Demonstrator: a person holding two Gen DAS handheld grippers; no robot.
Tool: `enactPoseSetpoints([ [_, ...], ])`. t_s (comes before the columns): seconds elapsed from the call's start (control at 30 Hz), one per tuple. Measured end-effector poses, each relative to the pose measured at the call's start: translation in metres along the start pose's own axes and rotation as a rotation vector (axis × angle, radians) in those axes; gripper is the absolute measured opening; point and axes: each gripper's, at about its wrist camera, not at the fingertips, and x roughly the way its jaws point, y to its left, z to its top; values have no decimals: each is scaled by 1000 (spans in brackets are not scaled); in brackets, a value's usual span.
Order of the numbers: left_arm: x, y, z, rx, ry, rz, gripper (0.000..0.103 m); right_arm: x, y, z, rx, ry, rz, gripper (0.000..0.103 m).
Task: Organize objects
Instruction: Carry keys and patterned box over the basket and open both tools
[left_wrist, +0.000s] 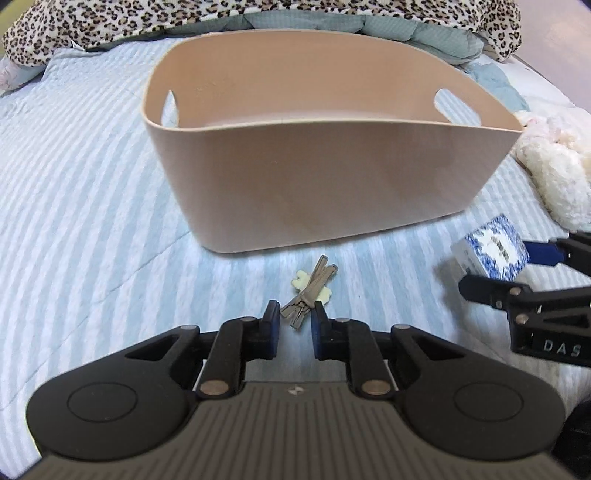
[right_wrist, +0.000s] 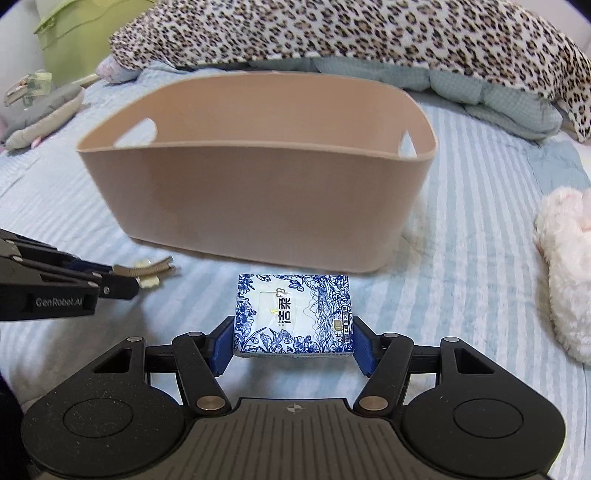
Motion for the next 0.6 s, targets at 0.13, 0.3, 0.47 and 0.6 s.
enactPoseSetpoints([
  [0.13, -15, -8, 6, 5, -42, -6, 19, -21, 10, 4, -26, -51, 7, 60],
  [0.3, -43, -12, 12, 11, -118, -7, 19, -49, 18, 12, -32, -136, 10, 60],
  [0.47, -65, -12, 26, 2, -193, -32, 19, -76, 13, 27, -13, -254, -13, 60],
  [0.6, -81, -14, 38, 6, -256, -24, 19, -83, 6, 41, 0, -321, -43, 60],
])
